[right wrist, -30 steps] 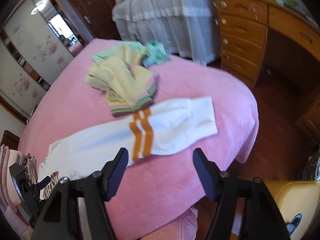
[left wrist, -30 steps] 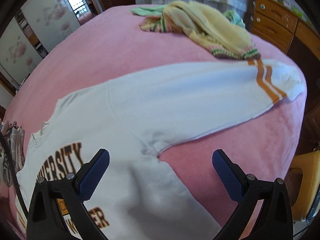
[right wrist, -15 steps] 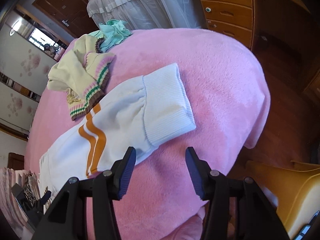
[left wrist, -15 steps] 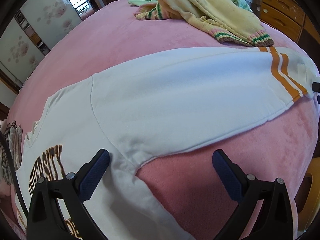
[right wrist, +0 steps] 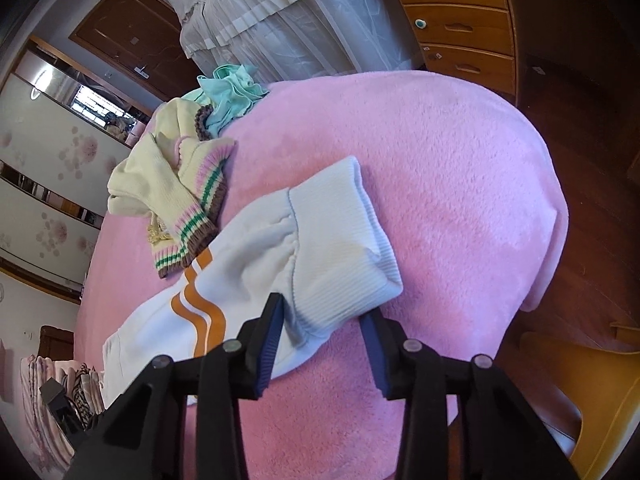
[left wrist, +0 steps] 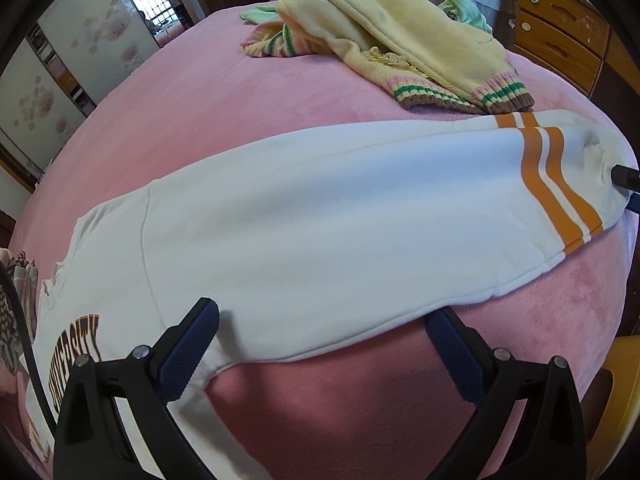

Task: Fold small clothes
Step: 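Move the right tool to the orange-striped sleeve cuff and grasp it, then lift the cuff with the right tool, lay it across the chest, release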

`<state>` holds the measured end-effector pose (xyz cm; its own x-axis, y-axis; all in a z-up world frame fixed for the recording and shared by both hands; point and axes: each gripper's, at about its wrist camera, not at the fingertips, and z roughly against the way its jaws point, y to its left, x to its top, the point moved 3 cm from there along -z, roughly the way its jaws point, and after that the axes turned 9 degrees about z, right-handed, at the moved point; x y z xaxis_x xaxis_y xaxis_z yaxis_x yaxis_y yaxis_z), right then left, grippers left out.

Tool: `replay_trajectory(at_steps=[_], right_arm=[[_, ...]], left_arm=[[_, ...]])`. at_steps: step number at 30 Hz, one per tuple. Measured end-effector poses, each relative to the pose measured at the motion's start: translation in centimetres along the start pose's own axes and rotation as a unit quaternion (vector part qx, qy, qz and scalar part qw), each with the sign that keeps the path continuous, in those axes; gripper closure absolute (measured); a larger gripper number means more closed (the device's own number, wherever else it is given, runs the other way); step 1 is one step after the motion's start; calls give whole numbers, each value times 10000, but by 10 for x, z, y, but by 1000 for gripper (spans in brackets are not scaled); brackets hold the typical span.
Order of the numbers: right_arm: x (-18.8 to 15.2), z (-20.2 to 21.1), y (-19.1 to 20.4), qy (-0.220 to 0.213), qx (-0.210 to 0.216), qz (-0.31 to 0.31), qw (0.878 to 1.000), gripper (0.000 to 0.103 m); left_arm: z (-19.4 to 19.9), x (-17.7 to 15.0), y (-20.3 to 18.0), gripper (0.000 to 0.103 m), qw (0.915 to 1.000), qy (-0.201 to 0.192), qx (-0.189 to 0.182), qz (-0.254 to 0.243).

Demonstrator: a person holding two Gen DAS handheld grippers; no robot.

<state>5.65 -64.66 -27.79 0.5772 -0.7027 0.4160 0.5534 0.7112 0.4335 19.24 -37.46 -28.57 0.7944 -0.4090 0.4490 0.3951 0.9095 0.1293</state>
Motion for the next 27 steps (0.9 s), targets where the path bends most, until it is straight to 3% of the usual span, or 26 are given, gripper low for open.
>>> replay_trajectory(at_steps=[6, 12, 15, 27], right_arm=[[6, 6, 12, -281, -112, 259, 9992, 72], [11, -7, 10, -133, -239, 164, 9995, 72], [12, -3, 16, -229, -251, 296, 9990, 84], [23, 63, 78, -1005, 66, 1298, 9864, 88]], left_arm=[[4, 8, 1, 1, 9989, 47, -250, 391], [3, 10, 3, 1, 9982, 85, -253, 546], [2, 10, 5, 3, 9980, 83, -252, 571], [26, 9, 19, 5, 9956, 91, -502, 780]])
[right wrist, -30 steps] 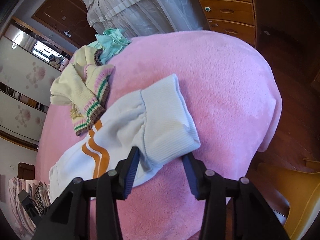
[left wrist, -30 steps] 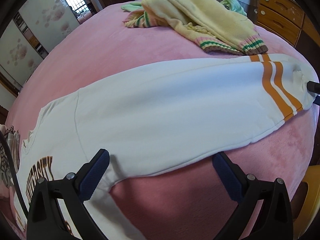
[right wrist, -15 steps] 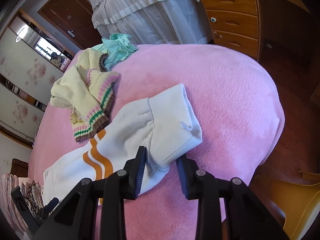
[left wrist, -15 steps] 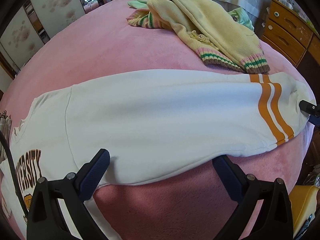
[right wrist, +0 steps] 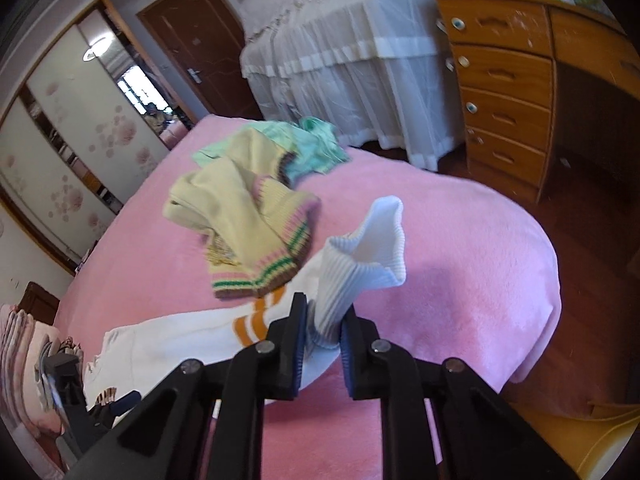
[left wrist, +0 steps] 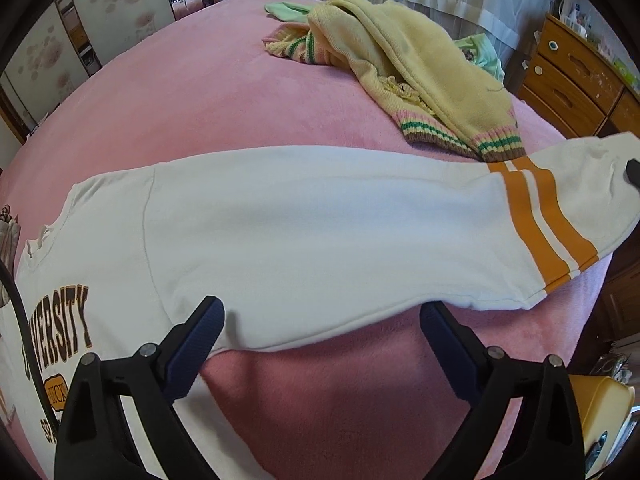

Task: Fold small clothes
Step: 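Lift the cuff with the right tool, lay it across the chest, release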

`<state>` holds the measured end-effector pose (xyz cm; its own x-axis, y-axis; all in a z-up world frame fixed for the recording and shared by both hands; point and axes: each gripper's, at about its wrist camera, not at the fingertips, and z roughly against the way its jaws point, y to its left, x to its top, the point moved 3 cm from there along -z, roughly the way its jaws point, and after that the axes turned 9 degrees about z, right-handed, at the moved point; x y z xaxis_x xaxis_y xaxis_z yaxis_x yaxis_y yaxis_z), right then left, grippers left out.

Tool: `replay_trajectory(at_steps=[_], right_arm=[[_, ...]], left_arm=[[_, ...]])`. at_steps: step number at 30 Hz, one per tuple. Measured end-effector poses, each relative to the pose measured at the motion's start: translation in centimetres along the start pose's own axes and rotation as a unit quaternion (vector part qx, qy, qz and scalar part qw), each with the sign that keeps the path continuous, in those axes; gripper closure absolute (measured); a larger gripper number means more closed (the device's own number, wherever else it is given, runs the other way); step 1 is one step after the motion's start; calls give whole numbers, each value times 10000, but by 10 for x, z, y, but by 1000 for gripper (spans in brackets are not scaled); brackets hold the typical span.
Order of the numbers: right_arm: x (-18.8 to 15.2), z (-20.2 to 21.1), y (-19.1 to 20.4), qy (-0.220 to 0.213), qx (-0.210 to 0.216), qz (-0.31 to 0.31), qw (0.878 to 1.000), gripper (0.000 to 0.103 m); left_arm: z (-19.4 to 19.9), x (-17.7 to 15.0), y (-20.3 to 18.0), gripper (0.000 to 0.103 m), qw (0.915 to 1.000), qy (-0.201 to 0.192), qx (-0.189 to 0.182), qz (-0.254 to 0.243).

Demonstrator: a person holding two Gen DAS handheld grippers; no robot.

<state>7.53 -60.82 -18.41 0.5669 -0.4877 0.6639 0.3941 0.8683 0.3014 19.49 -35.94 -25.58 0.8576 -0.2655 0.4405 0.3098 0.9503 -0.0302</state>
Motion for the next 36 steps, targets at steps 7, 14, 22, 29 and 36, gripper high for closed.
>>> replay_trajectory(at_steps=[7, 14, 22, 29, 36], right_arm=[[24, 27, 61, -348, 343, 739, 9961, 88], [64, 46, 167, -757, 979, 1642, 9786, 89], [59, 67, 354, -1037, 2142, 2985, 9243, 89], [-33, 50, 501, -583, 2900, 3996, 8677, 89], [-167, -21, 580, 434, 2784, 4764, 8328, 89]], left_arm=[[44, 3, 33, 5, 9994, -213, -115, 248], [106, -5, 126, 5, 9933, -737, 203, 869], [162, -47, 277, 5, 9667, -1201, 874, 2083], [172, -104, 402, 5, 9295, -1084, 1320, 3268], [150, -166, 482, 5, 8977, -698, 1589, 4050]])
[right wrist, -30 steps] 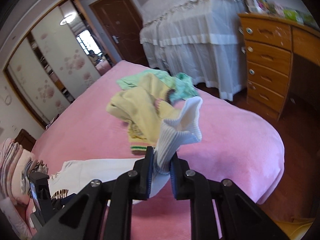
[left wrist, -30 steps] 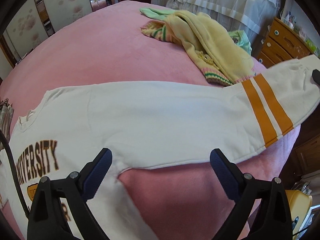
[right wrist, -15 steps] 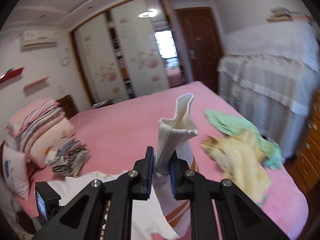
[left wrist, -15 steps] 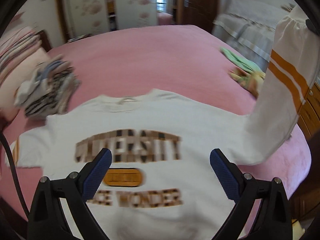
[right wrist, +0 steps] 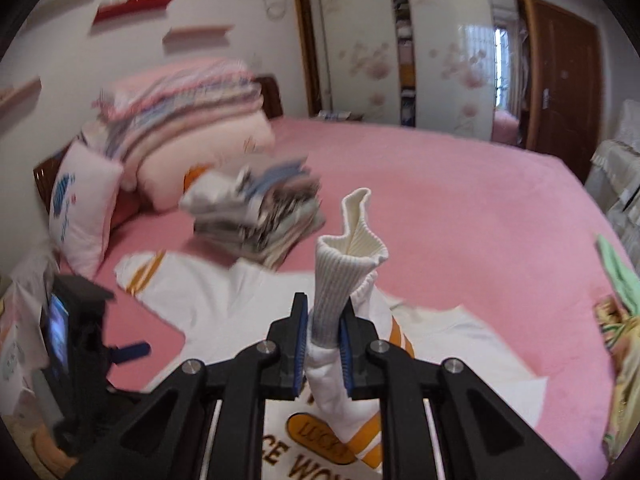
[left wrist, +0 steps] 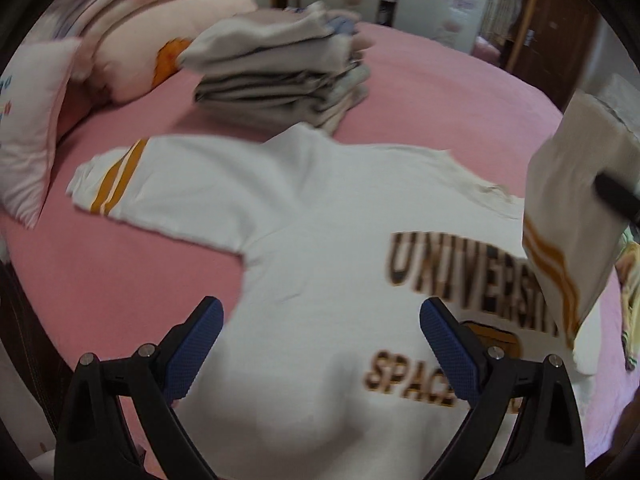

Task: Fold small clothes
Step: 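Lift the cuff with the right tool, lay it across the chest, release, then grasp the laid sleeve cuff with the left tool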

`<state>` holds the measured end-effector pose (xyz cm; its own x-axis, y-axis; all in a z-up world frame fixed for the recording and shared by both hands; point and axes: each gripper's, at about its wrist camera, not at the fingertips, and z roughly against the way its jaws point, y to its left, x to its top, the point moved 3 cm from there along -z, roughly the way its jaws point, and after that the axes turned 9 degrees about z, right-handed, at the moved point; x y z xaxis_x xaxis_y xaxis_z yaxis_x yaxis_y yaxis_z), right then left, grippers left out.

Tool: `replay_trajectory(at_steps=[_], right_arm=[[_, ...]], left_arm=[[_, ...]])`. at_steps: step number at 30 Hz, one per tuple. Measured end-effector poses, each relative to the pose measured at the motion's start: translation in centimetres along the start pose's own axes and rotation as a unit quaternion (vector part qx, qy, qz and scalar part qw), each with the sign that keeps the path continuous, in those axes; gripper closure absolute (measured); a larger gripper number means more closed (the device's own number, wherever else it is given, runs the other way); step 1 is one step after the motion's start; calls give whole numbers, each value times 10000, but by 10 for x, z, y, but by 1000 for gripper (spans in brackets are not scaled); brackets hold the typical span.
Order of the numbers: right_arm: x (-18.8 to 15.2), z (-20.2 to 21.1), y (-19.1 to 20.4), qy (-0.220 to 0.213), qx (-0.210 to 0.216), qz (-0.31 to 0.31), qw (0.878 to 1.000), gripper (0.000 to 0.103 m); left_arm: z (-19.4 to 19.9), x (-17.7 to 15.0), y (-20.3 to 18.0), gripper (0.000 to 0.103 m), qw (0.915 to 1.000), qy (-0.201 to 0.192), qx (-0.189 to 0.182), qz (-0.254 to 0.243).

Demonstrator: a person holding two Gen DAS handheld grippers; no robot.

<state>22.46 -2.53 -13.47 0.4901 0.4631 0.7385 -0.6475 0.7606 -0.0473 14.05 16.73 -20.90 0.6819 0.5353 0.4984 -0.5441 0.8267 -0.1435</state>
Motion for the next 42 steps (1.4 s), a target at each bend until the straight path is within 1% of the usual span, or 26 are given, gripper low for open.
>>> replay_trajectory(at_steps=[2, 5, 6, 8, 9, 11, 12, 13, 16, 17, 18, 19, 20, 21, 23, 25, 27, 29, 30, 32, 35, 37, 39, 40, 42], right_arm=[[-16, -33, 14, 344, -43, 90, 9994, 89], [-36, -73, 35, 706, -298, 312, 9966, 86], [-40, -83, 40, 799, -352, 362, 9955, 86], [-47, -93, 46, 941, -270, 398, 9944, 81], [-48, -95, 51, 1004, -151, 364, 9942, 78], [-49, -92, 54, 983, 116, 254, 9948, 65], [-50, -88, 53, 943, 150, 214, 9952, 61], [-51, -82, 50, 903, 205, 147, 9956, 54], [-54, -65, 37, 774, 353, -137, 9963, 52], [-58, -56, 29, 738, 346, -224, 9964, 52], [-60, -51, 22, 718, 291, -270, 9966, 52], [-64, -44, 13, 727, 180, -314, 9967, 52], [-68, -38, 5, 730, 110, -371, 9966, 52], [-73, -33, -3, 720, 87, -450, 9964, 52], [-81, -27, -18, 759, -11, -649, 9950, 52], [-88, -23, -30, 790, 9, -874, 9930, 52], [-95, -20, -36, 774, 9, -1007, 9919, 52], [-102, -19, -41, 803, -53, -1055, 9912, 52], [-106, -19, -43, 860, -109, -1068, 9905, 52], [-113, -19, -50, 953, -145, -1161, 9886, 52], [-125, -16, -62, 1019, -152, -1370, 9852, 52], [-132, -11, -68, 1019, -207, -1460, 9838, 52], [-138, -6, -73, 1023, -262, -1498, 9831, 52], [-141, -5, -75, 1031, -302, -1502, 9828, 52], [-146, -3, -76, 1054, -382, -1452, 9830, 52]], left_arm=[[-11, -2, 15, 5, 9998, 117, 70, 127], [-25, -6, 29, 5, 9994, 255, 95, 214], [-29, -8, 33, 5, 9993, 290, 94, 216], [-35, -9, 33, 5, 9992, 345, 91, 189], [-37, -11, 33, 5, 9992, 368, 42, 168], [-39, -11, 31, 5, 9990, 417, -89, 143], [-41, -11, 30, 5, 9987, 448, -187, 119], [-42, -11, 27, 5, 9984, 480, -298, 95], [-45, -9, 19, 5, 9957, 587, -720, 47], [-45, -8, 17, 5, 9943, 625, -863, 44], [-46, -6, 14, 8, 9919, 682, -1075, 27], [-47, -4, 12, 14, 9899, 740, -1211, 12], [-49, -3, 9, 17, 9874, 817, -1354, -10], [-50, -1, 6, 18, 9847, 886, -1499, -58], [-51, 1, 1, 18, 9817, 960, -1639, -137], [-56, 3, -4, 18, 9764, 1125, -1837, -180], [-59, 4, -8, 24, 9703, 1262, -2053, -217], [-63, 6, -11, 36, 9630, 1402, -2288, -248], [-66, 6, -13, 38, 9583, 1516, -2412, -237], [-73, 6, -14, 41, 9511, 1724, -2560, -130], [-85, 5, -12, 42, 9393, 2061, -2735, 219], [-92, 3, -12, 45, 9280, 2289, -2895, 502], [-96, -1, -15, 46, 9201, 2433, -3009, 610], [-98, -3, -18, 46, 9207, 2455, -2975, 599], [-97, -7, -24, 46, 9252, 2418, -2885, 479]])
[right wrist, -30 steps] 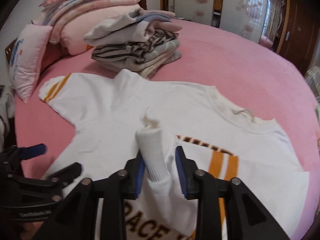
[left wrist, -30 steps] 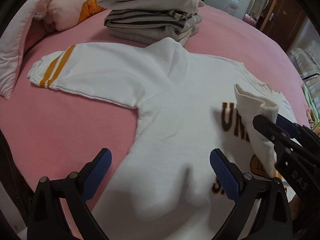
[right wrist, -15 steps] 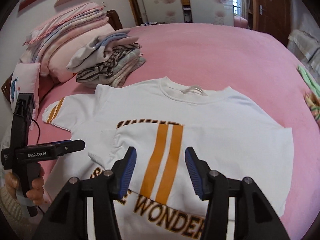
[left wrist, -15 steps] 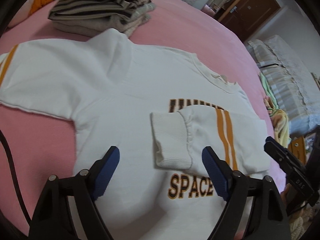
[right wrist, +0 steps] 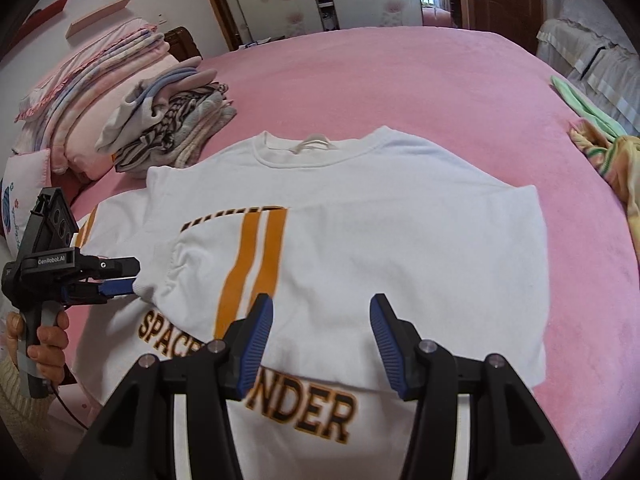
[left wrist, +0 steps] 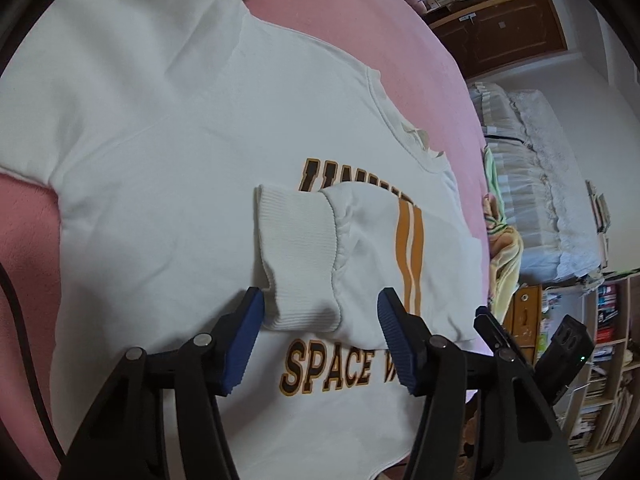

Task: Fold small clothes
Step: 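Grasp the laid sleeve cuff with the left tool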

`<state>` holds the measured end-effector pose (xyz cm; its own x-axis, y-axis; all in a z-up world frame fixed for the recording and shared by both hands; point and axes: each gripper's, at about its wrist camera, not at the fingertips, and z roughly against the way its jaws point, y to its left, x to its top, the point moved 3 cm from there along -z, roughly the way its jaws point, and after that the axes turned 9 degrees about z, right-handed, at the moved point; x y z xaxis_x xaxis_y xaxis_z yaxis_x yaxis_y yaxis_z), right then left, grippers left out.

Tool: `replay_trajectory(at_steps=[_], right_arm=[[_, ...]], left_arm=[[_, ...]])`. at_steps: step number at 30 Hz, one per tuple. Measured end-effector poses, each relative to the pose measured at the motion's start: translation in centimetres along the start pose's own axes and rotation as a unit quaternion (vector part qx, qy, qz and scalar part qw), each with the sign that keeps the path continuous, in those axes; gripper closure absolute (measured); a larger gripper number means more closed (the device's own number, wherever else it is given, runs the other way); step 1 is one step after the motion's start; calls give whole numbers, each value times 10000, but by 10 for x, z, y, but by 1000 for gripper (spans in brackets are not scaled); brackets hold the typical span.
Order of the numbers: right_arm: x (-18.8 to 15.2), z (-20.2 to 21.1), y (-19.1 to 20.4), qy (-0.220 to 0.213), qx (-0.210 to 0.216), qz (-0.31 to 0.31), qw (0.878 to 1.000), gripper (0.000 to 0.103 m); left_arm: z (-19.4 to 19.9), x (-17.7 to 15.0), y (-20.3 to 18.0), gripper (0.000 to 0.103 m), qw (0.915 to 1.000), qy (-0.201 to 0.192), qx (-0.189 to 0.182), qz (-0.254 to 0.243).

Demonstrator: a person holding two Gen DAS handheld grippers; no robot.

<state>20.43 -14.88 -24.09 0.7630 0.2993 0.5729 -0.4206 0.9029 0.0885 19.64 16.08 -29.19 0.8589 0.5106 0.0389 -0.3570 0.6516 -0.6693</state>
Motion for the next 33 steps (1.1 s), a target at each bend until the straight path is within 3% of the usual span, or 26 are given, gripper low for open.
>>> replay_trajectory(at_steps=[3, 7, 8, 12, 17, 19, 23, 27, 30, 33], right_arm=[[-6, -1, -2, 55, -65, 45, 10000, 52], [-12, -2, -7, 105, -133, 54, 9998, 52], [-13, -1, -8, 114, -140, 45, 9998, 52], [-15, 6, -13, 51, -187, 36, 9998, 52], [-17, 12, -14, 7, -222, 76, 9997, 52], [-17, 12, -13, 5, -218, 82, 9997, 52], [-18, 14, -10, -18, -202, 130, 9997, 52], [-17, 15, -6, -64, -281, 257, 9993, 52], [-18, 17, -6, -65, -336, 311, 9989, 52], [-19, 21, -11, -89, -424, 278, 9987, 52]], left_arm=[[-3, -2, -4, 53, 9999, -19, 149, -56], [-5, -4, -7, 83, 9967, -28, 790, -192], [-6, -6, -8, 84, 9963, 7, 843, -181], [-1, -14, -1, 81, 9981, 231, 563, 91], [2, -21, 8, 55, 9975, 391, 150, 576], [-1, -26, 10, 53, 9967, 490, 135, 632], [-5, -31, 9, 53, 9967, 502, 287, 576], [-7, -24, 7, 55, 9974, 337, 181, 616], [-9, -14, -1, 59, 9983, 107, -41, 574], [-8, -6, -11, 72, 9966, -50, -574, 593]])
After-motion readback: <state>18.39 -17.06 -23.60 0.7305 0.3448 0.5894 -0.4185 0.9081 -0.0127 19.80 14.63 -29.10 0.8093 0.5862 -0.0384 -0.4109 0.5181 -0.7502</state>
